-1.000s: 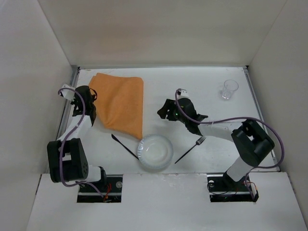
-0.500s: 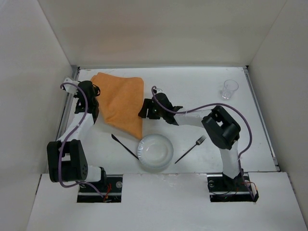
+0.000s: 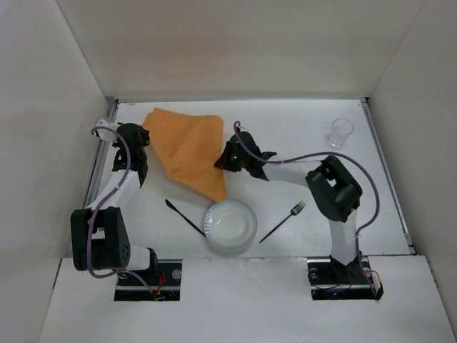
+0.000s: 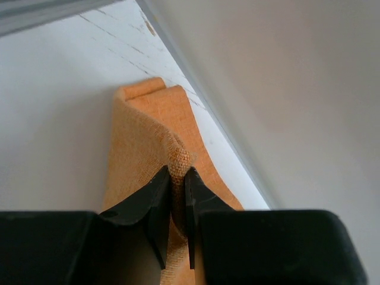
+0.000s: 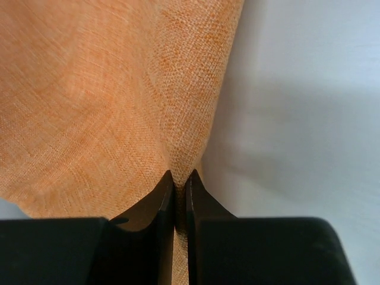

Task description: Set the dinner table for one person

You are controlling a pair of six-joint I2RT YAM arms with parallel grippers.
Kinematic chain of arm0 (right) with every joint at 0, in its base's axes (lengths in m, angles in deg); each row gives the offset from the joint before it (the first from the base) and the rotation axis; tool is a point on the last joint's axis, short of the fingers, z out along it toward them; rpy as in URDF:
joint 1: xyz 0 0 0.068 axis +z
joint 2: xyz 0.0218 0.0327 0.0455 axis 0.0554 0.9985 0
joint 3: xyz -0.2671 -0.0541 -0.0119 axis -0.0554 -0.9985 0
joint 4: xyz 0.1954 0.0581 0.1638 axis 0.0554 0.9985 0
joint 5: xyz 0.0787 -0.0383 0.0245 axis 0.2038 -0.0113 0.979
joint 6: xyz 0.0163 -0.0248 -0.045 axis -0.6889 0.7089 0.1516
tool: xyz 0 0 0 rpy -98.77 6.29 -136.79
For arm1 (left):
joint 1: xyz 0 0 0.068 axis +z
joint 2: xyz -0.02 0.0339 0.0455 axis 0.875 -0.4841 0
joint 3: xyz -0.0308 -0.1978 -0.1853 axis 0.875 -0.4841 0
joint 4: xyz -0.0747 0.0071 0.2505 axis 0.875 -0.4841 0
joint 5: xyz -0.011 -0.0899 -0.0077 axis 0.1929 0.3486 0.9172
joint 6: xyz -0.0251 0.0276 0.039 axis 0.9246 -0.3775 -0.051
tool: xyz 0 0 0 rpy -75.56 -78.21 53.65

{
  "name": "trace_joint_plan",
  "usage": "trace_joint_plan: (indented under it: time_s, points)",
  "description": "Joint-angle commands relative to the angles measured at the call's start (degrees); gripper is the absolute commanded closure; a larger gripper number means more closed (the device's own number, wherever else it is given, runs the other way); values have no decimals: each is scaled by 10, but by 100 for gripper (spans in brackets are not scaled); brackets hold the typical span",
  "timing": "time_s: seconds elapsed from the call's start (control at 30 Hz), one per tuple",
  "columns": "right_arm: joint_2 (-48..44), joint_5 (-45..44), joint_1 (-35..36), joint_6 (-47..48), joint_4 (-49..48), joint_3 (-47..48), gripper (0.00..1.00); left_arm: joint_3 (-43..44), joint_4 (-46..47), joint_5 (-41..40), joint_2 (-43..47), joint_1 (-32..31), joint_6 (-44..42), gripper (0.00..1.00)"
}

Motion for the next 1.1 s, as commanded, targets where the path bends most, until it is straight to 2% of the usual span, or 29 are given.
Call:
trace_joint_plan:
  time_s: [0.0,0.1,0.2,0.27,0.3,0.33,0.37,0.53,0.7,0.83,0.97,1.07]
  points:
    - [-145,-77,-67,76,31,-6,94,4,91,29,-14,-36,46,98]
    - [-204,-117,-88,164,128,38,93,24,111,27,-52,-79,56,99]
    - [-192,-174,-85,246,226,113,90,32,120,26,-79,-95,60,99]
    - [-161,-200,-72,265,253,129,82,18,124,25,-86,-93,68,99]
    - [-151,-206,-68,260,249,117,72,10,127,27,-86,-93,73,99]
    - [-147,-210,-66,249,234,94,59,-3,131,28,-86,-93,75,99]
    - [-146,-210,-66,235,212,65,52,-17,134,28,-83,-93,75,99]
    - [-211,-184,-75,181,119,-81,38,-81,157,23,-77,-94,77,99]
    - [-313,-171,-76,144,68,-233,33,-122,172,22,-79,-88,91,99]
    - [-341,-115,-76,101,44,-335,32,-134,173,19,-67,-83,88,99]
    - [-393,-125,-73,63,28,-402,32,-133,172,16,-66,-90,80,99]
    - [-403,-118,-74,50,17,-416,28,-129,173,16,-73,-93,80,99]
